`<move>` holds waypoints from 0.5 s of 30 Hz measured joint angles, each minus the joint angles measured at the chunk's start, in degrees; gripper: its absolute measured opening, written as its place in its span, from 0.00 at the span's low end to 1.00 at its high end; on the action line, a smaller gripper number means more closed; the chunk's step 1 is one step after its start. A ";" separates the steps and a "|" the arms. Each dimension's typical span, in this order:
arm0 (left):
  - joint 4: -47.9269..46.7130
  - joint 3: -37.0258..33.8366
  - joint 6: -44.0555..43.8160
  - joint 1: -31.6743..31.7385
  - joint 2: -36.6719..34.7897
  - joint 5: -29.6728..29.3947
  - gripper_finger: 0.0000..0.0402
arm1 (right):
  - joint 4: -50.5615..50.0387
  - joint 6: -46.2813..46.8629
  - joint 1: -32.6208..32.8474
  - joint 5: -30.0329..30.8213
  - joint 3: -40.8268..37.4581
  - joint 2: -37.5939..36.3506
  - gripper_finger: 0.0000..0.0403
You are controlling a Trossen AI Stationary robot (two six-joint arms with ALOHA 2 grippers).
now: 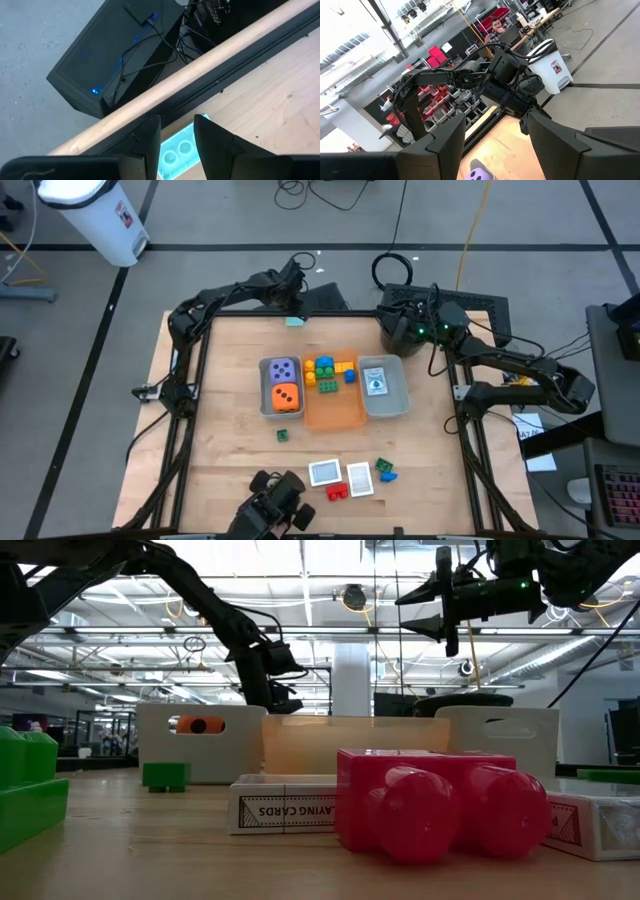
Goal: Pick & Place Toys
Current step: Put the light blue game piece into the orange bin
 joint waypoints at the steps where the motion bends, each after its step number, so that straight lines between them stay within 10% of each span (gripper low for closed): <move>1: 0.00 0.00 0.03 -0.06 0.00 0.00 0.30 | 0.00 -0.04 0.00 0.00 0.00 0.00 0.52; 15: -1.69 -0.09 -1.58 -1.14 2.58 0.79 0.30 | -0.08 -1.46 0.00 -0.01 0.00 -0.02 0.52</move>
